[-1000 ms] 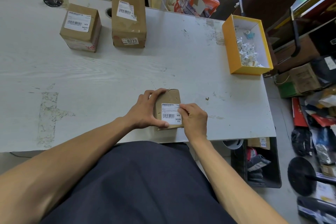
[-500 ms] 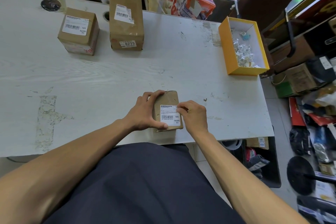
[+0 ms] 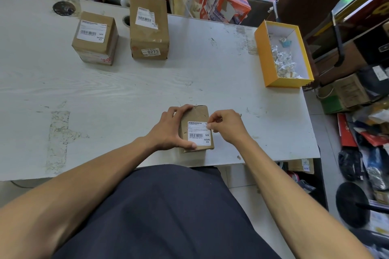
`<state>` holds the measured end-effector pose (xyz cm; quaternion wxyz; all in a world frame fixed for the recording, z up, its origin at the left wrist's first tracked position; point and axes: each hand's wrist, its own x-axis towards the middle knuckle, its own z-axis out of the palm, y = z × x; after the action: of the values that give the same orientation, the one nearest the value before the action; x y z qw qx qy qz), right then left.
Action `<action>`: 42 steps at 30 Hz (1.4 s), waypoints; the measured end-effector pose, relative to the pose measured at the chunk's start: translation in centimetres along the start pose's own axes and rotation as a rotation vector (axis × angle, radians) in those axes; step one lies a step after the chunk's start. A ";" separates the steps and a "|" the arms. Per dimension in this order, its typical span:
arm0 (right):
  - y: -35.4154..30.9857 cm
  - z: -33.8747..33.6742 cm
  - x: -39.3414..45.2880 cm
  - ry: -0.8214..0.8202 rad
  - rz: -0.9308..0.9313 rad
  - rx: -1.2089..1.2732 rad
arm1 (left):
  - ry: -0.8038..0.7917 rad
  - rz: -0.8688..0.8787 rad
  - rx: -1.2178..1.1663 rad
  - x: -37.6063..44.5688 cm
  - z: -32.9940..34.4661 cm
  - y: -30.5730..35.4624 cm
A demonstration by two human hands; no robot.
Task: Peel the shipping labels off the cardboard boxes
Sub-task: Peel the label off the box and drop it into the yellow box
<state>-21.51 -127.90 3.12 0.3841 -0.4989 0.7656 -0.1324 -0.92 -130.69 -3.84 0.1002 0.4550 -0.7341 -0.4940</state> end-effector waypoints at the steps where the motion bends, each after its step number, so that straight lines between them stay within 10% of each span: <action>1: -0.1 -0.1 0.0 -0.004 0.006 -0.007 | -0.003 0.002 0.000 0.0 0.0 0.0; 9: 0.4 0.5 -0.1 -0.023 -0.007 -0.064 | -0.001 0.005 0.006 0.1 0.1 -0.1; 25: 0.5 4.5 -2.7 0.451 0.000 -0.052 | 0.018 0.005 0.005 0.1 0.2 -0.1; 42: -0.6 3.7 -1.0 0.193 0.010 -0.369 | 0.004 0.000 0.013 -0.1 0.1 0.0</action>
<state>-18.28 -126.66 1.45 0.2114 -0.5422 0.8125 -0.0352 -0.98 -130.57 -3.85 0.0988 0.4568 -0.7370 -0.4883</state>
